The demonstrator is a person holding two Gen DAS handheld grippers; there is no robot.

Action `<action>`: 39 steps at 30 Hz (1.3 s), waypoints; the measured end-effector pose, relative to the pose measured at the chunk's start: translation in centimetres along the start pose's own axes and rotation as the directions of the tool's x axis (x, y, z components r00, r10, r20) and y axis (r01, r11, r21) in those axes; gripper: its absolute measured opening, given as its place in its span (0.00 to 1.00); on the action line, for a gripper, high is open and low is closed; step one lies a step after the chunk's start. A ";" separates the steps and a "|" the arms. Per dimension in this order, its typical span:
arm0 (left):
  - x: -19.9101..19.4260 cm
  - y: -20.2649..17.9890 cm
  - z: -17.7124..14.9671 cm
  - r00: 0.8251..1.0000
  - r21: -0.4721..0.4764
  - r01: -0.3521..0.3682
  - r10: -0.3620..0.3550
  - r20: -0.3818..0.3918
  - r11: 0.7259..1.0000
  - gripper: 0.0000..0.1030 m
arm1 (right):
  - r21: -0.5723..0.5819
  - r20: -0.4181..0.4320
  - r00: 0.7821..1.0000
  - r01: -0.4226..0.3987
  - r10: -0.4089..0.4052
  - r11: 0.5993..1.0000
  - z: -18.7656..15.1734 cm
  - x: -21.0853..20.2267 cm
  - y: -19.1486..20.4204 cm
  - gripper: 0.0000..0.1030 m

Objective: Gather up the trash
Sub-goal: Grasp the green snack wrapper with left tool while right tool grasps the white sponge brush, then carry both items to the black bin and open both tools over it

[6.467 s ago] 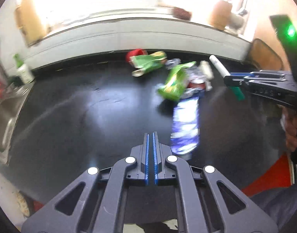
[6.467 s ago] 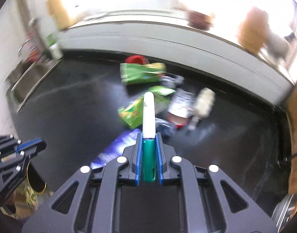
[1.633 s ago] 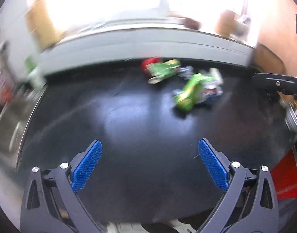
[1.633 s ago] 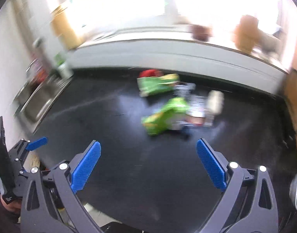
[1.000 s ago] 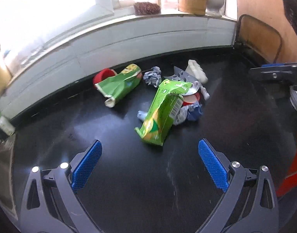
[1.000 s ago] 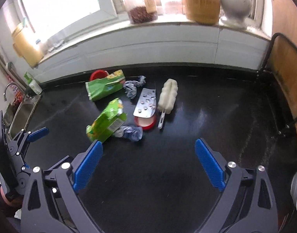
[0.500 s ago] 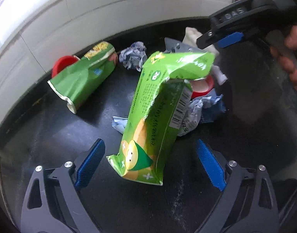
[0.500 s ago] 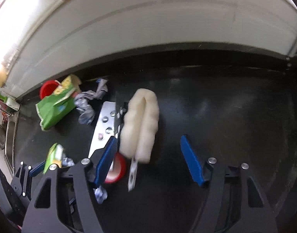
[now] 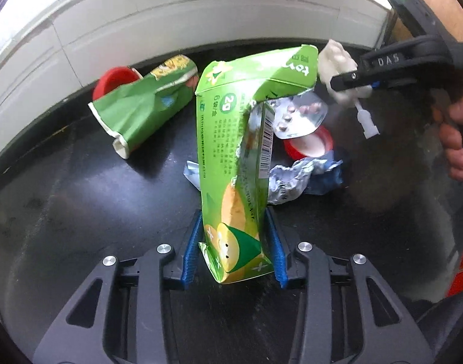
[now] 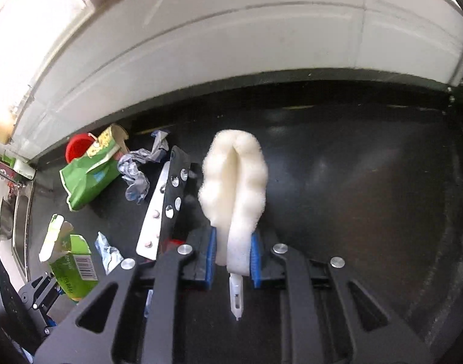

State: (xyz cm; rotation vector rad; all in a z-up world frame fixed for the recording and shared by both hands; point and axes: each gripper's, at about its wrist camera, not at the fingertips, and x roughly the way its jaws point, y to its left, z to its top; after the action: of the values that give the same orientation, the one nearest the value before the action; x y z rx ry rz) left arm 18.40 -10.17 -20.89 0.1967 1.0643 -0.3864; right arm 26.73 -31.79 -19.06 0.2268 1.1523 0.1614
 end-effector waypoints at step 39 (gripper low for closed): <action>-25.7 11.1 -31.5 0.888 -0.691 -0.382 0.452 -0.090 0.613 0.38 | -0.750 -0.210 0.936 -0.340 0.284 0.567 -25.9 -10.9 36.6 0.18</action>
State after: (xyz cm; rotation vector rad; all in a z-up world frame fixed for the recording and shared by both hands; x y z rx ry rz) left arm -13.65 16.24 -13.57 -0.2556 0.9655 0.4517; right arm -1.70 3.38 -9.91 -0.3706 0.9968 0.9857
